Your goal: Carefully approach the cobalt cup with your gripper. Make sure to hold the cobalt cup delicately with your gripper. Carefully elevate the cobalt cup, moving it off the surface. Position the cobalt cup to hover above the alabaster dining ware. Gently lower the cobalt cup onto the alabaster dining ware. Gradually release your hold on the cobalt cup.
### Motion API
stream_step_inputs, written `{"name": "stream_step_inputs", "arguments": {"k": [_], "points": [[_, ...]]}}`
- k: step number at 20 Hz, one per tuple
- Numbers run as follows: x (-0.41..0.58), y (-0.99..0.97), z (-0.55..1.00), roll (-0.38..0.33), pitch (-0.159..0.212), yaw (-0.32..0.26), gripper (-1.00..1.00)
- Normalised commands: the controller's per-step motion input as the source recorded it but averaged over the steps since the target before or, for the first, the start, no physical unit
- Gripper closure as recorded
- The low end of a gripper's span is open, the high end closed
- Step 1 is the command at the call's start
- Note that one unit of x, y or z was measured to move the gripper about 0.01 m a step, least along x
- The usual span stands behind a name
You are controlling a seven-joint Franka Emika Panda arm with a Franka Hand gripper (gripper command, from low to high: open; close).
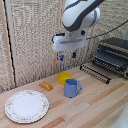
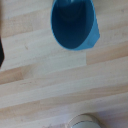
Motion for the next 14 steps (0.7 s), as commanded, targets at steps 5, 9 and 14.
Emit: {"name": "stream_step_inputs", "arguments": {"k": [5,9,14], "points": [[-0.235,-0.39,-0.32,-0.012,0.0,0.06,-1.0],[-0.079,-0.44,-0.33,-0.009,0.0,0.101,-1.0],[-0.012,-0.47,-0.33,-0.005,0.0,0.109,-1.0]]}}
